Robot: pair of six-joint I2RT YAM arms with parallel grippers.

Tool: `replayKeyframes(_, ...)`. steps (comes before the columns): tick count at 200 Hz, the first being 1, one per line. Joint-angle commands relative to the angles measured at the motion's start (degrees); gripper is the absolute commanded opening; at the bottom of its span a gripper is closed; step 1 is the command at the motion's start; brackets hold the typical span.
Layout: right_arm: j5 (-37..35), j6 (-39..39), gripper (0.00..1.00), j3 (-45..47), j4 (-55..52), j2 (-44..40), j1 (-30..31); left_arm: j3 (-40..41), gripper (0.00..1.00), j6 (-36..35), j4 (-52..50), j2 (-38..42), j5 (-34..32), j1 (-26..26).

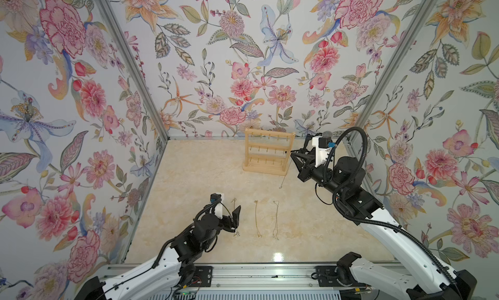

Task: Take the necklace off the jewelry display stand
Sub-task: Take off the necklace from the stand.

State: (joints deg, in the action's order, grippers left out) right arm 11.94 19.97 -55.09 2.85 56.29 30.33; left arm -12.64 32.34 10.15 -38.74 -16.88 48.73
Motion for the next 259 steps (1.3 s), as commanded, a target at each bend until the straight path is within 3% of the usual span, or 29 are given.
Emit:
replayKeyframes(1,4.14,1.91,0.00,2.05,-2.81,-3.40,-2.63,-2.12,0.99,0.54,-0.16,0.25,-0.83,-0.59)
replayKeyframes(46,7.76,2.55,0.00,4.97,-7.06,-9.56,-6.63,-1.47,0.99,0.20,6.02,-0.09,2.12,-0.61)
replayKeyframes(98,9.80,2.80,0.00,7.10,-11.61,-14.90,-7.73,-0.66,0.99,-1.30,19.37,-4.79,10.69,-0.60)
replayKeyframes(196,13.05,4.84,0.00,9.70,-15.05,-18.38,-7.82,-10.07,0.99,-5.20,34.94,-20.15,31.67,1.02)
replayKeyframes(259,13.54,5.49,0.00,10.26,-16.16,-19.37,-7.90,-19.15,0.99,-9.52,38.07,-32.62,39.59,4.87)
